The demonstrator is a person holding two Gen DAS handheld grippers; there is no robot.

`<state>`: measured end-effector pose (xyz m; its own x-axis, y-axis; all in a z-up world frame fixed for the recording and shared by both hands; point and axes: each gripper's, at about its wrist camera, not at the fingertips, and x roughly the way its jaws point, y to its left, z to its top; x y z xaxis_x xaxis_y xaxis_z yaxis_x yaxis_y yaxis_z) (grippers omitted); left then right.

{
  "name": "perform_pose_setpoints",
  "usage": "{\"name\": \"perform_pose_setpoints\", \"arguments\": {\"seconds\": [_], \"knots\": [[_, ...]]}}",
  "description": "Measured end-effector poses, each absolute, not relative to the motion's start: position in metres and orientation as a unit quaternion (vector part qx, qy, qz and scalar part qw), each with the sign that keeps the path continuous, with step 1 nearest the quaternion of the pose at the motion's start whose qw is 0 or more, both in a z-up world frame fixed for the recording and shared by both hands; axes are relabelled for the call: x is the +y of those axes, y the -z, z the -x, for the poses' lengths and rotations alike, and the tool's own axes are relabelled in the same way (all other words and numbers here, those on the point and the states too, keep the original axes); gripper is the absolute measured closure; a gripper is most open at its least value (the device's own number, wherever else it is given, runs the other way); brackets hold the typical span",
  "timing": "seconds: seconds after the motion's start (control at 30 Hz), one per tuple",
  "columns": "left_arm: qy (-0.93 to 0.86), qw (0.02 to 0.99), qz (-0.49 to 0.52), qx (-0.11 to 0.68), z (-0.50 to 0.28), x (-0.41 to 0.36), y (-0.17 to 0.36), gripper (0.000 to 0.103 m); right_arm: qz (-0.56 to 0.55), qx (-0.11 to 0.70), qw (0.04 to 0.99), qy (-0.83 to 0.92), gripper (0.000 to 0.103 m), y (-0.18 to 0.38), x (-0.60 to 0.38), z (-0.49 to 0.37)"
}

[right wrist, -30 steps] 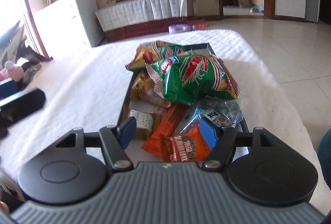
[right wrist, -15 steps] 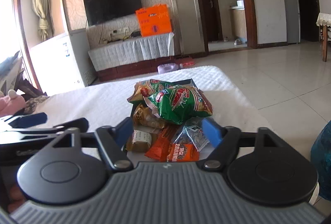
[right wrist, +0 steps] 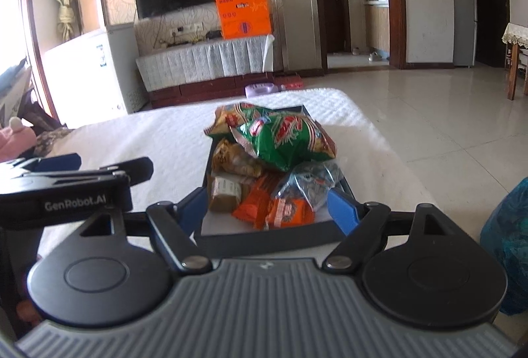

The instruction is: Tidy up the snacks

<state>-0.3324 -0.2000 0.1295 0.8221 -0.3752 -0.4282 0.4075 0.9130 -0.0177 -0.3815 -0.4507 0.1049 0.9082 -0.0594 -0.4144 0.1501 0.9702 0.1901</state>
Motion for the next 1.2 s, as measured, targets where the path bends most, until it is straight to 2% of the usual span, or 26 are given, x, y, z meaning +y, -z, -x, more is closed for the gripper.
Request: {"name": "perform_pose_setpoints", "arguments": {"seconds": [0.7,1.2], "knots": [[0.226,0.94,-0.062,0.247,0.359,-0.201,-0.114,0.0,-0.074,0.298,0.951,0.033,0.022,-0.086,-0.421,0.418],[0.232,0.935,-0.085,0.252,0.369,-0.205,-0.103,0.0,-0.068,0.327,0.942,0.023,0.022,-0.071,-0.416,0.42]]}}
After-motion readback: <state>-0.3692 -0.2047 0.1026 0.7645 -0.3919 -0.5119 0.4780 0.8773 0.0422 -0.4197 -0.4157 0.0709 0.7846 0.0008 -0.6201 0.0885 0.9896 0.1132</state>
